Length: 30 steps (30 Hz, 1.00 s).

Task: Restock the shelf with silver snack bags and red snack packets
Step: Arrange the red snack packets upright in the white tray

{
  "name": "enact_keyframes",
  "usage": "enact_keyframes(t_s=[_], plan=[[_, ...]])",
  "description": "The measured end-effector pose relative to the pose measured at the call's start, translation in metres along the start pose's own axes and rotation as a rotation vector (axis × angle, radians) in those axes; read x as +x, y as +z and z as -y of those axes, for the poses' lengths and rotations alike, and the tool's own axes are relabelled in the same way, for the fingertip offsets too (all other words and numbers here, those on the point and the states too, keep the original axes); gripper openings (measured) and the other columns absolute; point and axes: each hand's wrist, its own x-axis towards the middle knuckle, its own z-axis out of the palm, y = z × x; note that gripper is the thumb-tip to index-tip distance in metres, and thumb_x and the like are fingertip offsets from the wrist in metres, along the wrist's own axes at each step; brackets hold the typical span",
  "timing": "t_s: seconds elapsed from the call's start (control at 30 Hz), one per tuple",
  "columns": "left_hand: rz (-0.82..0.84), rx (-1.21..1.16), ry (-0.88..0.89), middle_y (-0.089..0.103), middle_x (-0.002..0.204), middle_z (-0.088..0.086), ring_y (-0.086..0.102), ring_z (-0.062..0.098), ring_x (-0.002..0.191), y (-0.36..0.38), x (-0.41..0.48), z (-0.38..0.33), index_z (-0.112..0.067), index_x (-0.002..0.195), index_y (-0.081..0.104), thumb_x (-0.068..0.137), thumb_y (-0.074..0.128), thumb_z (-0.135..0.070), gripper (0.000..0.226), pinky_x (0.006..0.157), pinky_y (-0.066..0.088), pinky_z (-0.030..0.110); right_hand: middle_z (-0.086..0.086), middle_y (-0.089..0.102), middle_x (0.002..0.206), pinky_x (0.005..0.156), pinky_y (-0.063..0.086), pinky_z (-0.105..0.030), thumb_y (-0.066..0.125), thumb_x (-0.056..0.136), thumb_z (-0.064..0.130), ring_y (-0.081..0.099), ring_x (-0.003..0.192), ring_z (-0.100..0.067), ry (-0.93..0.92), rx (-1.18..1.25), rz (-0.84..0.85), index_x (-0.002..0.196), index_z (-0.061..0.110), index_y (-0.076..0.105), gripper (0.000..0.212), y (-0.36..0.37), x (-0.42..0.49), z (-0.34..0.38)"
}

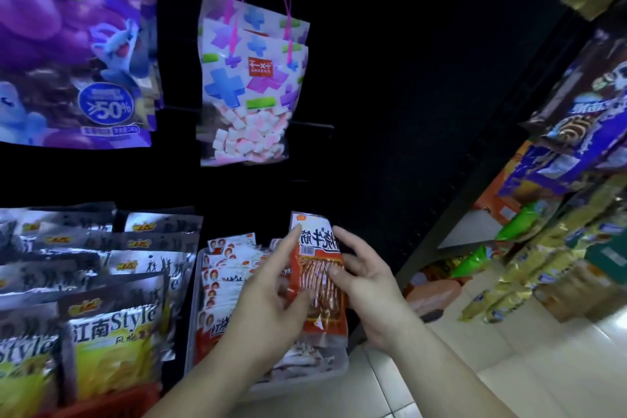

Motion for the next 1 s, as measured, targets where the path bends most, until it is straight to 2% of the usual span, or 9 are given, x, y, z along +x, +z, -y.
enact_keyframes(t_s=[0.13,0.27,0.37,0.5,0.57,0.63,0.73,0.9,1.0], plan=[[-0.026,-0.082,-0.082,0.065,0.108,-0.001,0.059,-0.003,0.047,0.001,-0.001,-0.004,-0.043,0.141,0.045,0.095,0.062,0.007,0.07,0.046,0.044,0.012,-0.013,0.077,0.109,0.09,0.06,-0.053,0.074,0.087,-0.004,0.074,0.101,-0.033,-0.025,0.015,-0.072,0.12,0.02,0.071,0.041,-0.006,0.003,0.0],[-0.111,-0.14,-0.105,0.065,0.115,-0.009,0.073,0.008,0.092,0.0,0.002,0.002,-0.044,0.153,0.034,0.09,0.068,0.009,0.089,0.067,0.059,0.023,-0.019,0.075,0.108,0.083,0.06,-0.061,0.078,0.084,-0.002,0.075,0.097,-0.036,0.043,-0.028,-0.01,0.118,0.017,0.07,0.039,-0.018,0.003,-0.005],[-0.158,-0.104,-0.058,0.064,0.122,-0.018,0.071,0.011,0.096,-0.002,0.002,0.008,-0.049,0.155,0.02,0.091,0.071,0.002,0.096,0.074,0.062,0.028,-0.015,0.073,0.11,0.075,0.062,-0.06,0.072,0.087,-0.009,0.075,0.096,-0.035,0.119,-0.165,0.138,0.127,0.028,0.066,0.055,-0.021,0.003,-0.01],[-0.005,-0.12,-0.069,0.061,0.131,-0.024,0.071,0.008,0.104,0.005,0.0,0.012,-0.049,0.157,0.021,0.089,0.07,0.009,0.102,0.075,0.064,0.043,-0.009,0.071,0.112,0.069,0.064,-0.052,0.076,0.089,0.003,0.076,0.088,-0.029,0.076,-0.308,0.085,0.129,0.039,0.063,0.055,-0.013,0.004,-0.017],[0.034,-0.063,-0.053,0.064,0.127,-0.026,0.07,0.006,0.108,0.006,0.0,0.018,-0.052,0.155,0.024,0.088,0.069,0.011,0.103,0.087,0.062,0.039,-0.001,0.067,0.116,0.065,0.062,-0.041,0.076,0.091,0.014,0.074,0.092,-0.023,0.062,-0.36,0.022,0.127,0.042,0.062,0.047,-0.008,0.006,-0.018],[-0.004,0.123,0.033,0.056,0.136,-0.033,0.062,0.0,0.121,0.003,0.003,0.024,-0.056,0.153,0.025,0.09,0.066,0.005,0.097,0.101,0.053,0.029,0.003,0.064,0.121,0.078,0.062,-0.039,0.077,0.091,0.033,0.068,0.106,-0.015,0.02,-0.385,-0.114,0.125,0.043,0.063,0.039,-0.009,0.009,-0.014],[-0.045,0.486,0.207,0.035,0.14,-0.043,0.031,-0.025,0.131,0.002,0.003,0.044,-0.043,0.156,0.03,0.092,0.058,0.003,0.083,0.108,0.027,0.003,-0.003,0.07,0.121,0.086,0.062,-0.05,0.072,0.091,0.047,0.074,0.103,-0.02,0.089,-0.024,-0.136,0.128,0.038,0.063,0.039,-0.007,0.014,-0.004],[0.116,0.649,0.378,0.04,0.16,-0.011,0.038,0.003,0.144,0.007,0.0,0.095,-0.026,0.151,0.047,0.089,0.057,0.005,0.071,0.118,0.035,0.026,-0.013,0.075,0.111,0.062,0.063,-0.041,0.082,0.087,0.026,0.076,0.09,-0.026,0.273,0.001,-0.131,0.136,0.028,0.049,0.059,0.01,0.037,-0.017],[0.202,0.743,0.451,0.041,0.159,-0.008,0.045,0.012,0.14,0.003,0.004,0.113,-0.022,0.145,0.052,0.079,0.063,0.012,0.074,0.112,0.042,0.027,-0.018,0.076,0.1,0.052,0.059,-0.036,0.081,0.087,0.011,0.072,0.072,-0.026,0.37,-0.033,-0.176,0.108,0.008,0.061,0.029,0.009,0.058,-0.029]])
